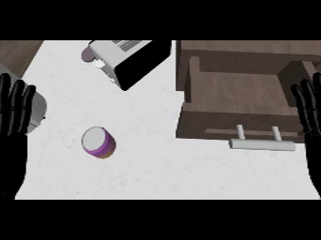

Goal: Pick up the can, place it into the drawer and close the drawer

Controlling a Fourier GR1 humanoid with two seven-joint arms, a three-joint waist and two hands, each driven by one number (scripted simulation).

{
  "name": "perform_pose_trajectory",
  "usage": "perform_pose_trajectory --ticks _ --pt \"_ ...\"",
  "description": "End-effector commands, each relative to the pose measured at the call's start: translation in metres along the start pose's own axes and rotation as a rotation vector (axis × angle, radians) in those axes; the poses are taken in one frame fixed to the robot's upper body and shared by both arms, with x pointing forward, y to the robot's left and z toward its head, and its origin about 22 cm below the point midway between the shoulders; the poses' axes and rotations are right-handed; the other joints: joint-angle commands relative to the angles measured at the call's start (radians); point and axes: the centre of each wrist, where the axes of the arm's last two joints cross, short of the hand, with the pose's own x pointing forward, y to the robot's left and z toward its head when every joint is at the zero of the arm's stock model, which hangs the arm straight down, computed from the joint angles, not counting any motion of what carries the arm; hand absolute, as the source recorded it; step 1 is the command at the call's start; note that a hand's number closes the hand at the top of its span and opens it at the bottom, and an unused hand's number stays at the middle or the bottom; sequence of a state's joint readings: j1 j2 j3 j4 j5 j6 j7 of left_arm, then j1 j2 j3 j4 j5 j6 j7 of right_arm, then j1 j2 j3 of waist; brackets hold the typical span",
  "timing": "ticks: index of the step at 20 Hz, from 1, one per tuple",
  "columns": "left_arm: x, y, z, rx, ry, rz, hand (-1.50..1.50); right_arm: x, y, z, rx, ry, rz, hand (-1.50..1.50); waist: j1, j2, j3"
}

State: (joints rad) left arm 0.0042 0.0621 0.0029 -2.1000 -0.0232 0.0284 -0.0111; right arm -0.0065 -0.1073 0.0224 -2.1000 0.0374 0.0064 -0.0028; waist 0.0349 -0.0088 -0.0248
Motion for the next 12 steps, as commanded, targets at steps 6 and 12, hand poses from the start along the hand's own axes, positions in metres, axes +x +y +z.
perform_pose_trajectory --ticks 6,12 --pt "0.01 -0.028 -0.002 -0.652 -0.122 0.367 -1.5 0.007 0.003 -0.007 -0.02 -0.045 -0.019 -1.5 -0.063 0.01 0.021" --pt "-0.007 0.028 0.018 -0.719 0.304 0.176 -1.5 -0.012 -0.011 0.024 -0.117 0.311 -0.003 -1.5 -0.036 0.007 0.025"
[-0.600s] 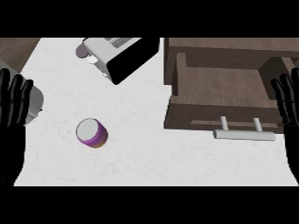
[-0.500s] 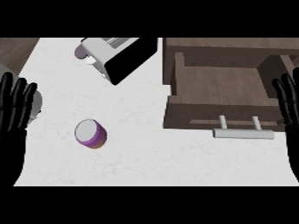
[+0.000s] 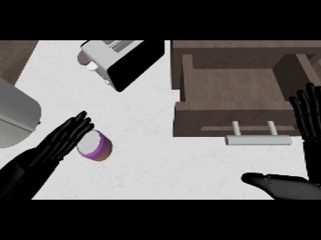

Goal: Pick up the can, place it into the drawer and close the drawer

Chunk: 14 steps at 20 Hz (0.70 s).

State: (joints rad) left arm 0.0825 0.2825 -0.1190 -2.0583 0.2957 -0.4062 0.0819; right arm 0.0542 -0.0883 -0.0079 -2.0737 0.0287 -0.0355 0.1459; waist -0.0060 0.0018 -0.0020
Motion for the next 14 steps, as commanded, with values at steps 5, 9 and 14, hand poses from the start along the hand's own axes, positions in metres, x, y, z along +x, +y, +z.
perform_pose_trajectory --ticks 5,9,14 --pt "0.03 0.03 0.017 -0.109 0.085 0.016 -1.5 -0.005 -0.015 0.012 -0.034 0.095 0.004 -1.5 0.007 -0.003 0.002" --pt "0.014 0.03 0.037 -0.074 0.103 0.066 -1.5 -0.016 -0.035 0.027 -0.037 0.103 0.004 -1.5 0.007 -0.003 0.002" --pt "0.007 0.043 0.036 -0.019 0.139 0.063 -1.5 -0.016 -0.019 0.037 -0.036 0.085 0.003 -1.5 0.006 -0.003 0.002"
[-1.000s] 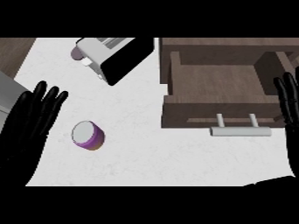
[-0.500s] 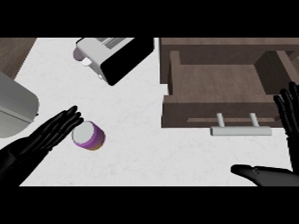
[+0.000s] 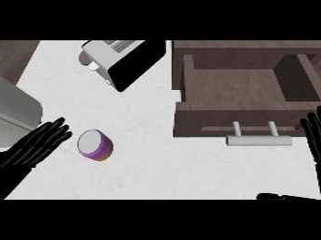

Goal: Pick up the can, place it into the drawer and close the drawer

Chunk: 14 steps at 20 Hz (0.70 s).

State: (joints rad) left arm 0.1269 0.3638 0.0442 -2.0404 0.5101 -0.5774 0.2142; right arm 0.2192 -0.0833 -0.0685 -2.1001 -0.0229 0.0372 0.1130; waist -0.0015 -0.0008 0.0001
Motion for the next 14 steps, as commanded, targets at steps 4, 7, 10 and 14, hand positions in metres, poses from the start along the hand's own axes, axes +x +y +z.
perform_pose_trajectory --ticks 4,7,10,14 --pt "0.001 0.012 -0.014 0.056 0.033 0.01 -1.5 -0.013 -0.024 0.003 -0.015 0.009 0.001 -1.5 -0.001 0.0 0.0" --pt "-0.018 0.028 -0.007 0.056 0.044 0.003 -1.5 -0.003 -0.02 0.014 -0.012 0.015 -0.014 -1.5 -0.002 0.0 0.0" --pt "-0.021 0.016 -0.018 0.051 0.041 0.005 -1.5 -0.009 -0.021 0.008 -0.015 -0.008 0.0 -1.5 -0.001 0.0 0.0" --pt "-0.043 0.009 -0.017 0.031 0.053 -0.014 -1.5 -0.026 -0.026 0.005 -0.002 -0.001 0.015 -1.5 0.001 0.001 0.0"
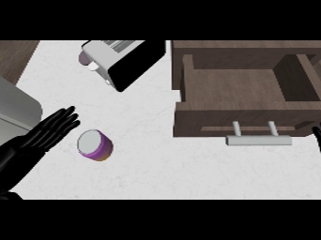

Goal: Pick up the can, place it into the drawer and close the drawer

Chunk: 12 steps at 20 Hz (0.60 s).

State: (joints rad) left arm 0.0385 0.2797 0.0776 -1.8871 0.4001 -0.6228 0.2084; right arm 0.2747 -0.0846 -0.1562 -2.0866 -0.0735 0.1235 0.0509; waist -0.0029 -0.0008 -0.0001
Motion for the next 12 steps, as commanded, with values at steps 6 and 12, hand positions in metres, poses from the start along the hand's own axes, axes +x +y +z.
perform_pose_trajectory --ticks 6,12 --pt "-0.046 0.007 -0.01 0.016 0.026 0.007 -1.5 0.012 -0.014 -0.003 -0.02 -0.012 0.004 -1.5 -0.001 0.0 0.0" --pt "-0.054 0.029 0.011 0.046 0.015 -0.009 -1.5 -0.01 -0.005 -0.004 0.0 0.003 0.016 -1.5 0.002 0.0 0.0"
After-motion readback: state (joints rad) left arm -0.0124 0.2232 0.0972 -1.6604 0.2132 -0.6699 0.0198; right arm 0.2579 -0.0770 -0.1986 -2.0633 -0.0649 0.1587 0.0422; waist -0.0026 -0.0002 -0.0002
